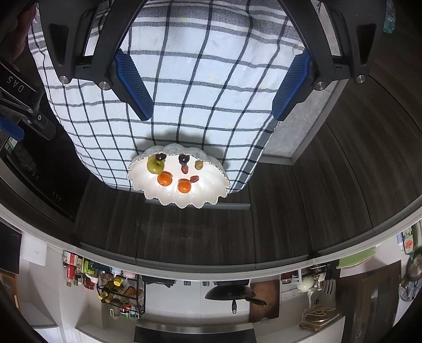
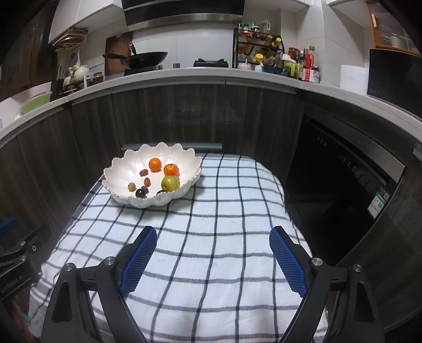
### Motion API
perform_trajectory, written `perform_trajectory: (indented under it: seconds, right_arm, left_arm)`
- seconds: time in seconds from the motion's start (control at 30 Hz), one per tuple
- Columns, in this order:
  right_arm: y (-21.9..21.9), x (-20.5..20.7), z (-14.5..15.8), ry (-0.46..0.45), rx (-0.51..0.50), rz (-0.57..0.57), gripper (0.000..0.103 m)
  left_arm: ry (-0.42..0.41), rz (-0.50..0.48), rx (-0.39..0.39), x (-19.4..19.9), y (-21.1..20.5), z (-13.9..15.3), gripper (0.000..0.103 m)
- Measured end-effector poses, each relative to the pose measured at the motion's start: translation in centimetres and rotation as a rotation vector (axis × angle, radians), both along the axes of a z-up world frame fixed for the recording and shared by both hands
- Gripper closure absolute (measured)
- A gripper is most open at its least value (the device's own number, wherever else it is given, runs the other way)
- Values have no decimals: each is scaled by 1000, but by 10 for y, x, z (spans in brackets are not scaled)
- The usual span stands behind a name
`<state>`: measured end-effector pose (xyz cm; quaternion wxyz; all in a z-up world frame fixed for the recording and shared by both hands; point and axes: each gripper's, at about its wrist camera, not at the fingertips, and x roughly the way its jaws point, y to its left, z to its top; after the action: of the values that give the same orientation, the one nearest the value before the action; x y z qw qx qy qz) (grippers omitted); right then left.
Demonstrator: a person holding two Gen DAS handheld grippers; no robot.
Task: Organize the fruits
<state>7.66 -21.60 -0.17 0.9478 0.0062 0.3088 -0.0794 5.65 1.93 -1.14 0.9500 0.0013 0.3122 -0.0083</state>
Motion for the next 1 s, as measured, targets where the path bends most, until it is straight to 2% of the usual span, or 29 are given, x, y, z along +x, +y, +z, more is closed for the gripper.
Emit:
perform_trajectory:
  seconds: [1.0]
  right_arm:
    - [0, -5, 4, -7, 3, -2, 15]
  left_arm:
    - [-8, -5, 13, -1, -3, 3, 10]
